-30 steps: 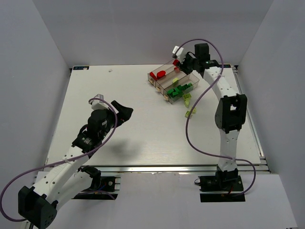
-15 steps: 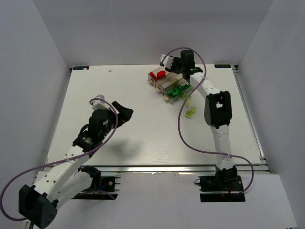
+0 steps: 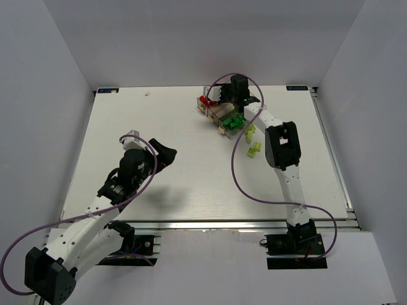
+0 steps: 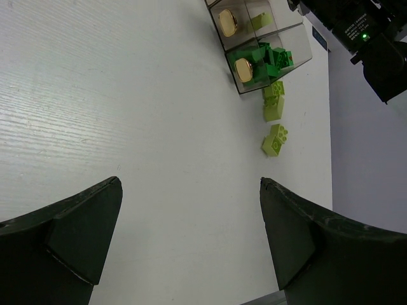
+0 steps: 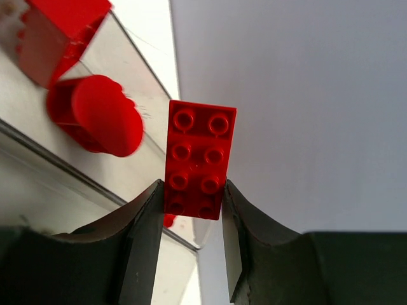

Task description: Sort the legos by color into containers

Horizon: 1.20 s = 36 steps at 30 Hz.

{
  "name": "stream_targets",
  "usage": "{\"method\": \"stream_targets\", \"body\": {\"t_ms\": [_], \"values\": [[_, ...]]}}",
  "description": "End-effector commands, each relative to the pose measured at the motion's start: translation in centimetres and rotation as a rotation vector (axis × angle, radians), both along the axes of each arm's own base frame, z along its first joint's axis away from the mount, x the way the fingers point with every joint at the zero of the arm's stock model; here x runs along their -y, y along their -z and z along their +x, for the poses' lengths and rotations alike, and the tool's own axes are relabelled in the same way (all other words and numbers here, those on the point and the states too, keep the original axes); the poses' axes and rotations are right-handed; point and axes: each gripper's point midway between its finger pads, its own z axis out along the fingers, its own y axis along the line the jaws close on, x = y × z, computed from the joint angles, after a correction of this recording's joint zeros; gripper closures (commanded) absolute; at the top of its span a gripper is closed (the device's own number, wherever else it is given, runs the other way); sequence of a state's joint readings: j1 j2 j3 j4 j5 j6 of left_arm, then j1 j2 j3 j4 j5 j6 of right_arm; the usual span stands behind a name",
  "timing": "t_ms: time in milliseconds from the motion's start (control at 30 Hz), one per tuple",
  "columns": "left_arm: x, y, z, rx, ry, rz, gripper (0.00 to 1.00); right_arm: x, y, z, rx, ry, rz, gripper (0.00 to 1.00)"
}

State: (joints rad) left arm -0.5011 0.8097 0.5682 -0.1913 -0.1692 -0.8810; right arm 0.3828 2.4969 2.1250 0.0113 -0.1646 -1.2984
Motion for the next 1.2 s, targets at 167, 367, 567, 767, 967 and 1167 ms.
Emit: {"method": "stream_targets", "body": {"t_ms": [167, 367, 567, 767, 967, 1167], "values": [[0.0, -0.2, 0.3, 0.008, -0.003, 0.003, 0.02, 0.6, -2.9, 1.6, 0.157, -0.01, -0.055, 0.87], [-0.1, -0.4, 0.2, 0.013, -0.005, -0.001, 0.02, 0.6, -2.2, 1.5, 0.148, -0.019, -0.075, 0.64], [-0.1, -0.8, 0.1, 0.017, -0.008, -0.007, 0.02, 0.6, -1.8, 1.5, 0.143, -0.019, -0.076, 0.43], [-0.1, -1.3, 0.0, 0.025, -0.009, -0.013, 0.02, 0.7, -1.7, 1.6, 0.134, -0.007, -0.065, 0.32], [0.1, -1.7, 0.2, 0.044, -0.002, -0.027, 0.02, 1.5, -3.9, 0.9, 0.125, 0.022, -0.005, 0.32], [2.7, -3.6, 0.7, 0.12, 0.131, -0.058, 0.05, 4.1, -10.0, -3.0, -0.028, 0.154, 0.277, 0.49]]}}
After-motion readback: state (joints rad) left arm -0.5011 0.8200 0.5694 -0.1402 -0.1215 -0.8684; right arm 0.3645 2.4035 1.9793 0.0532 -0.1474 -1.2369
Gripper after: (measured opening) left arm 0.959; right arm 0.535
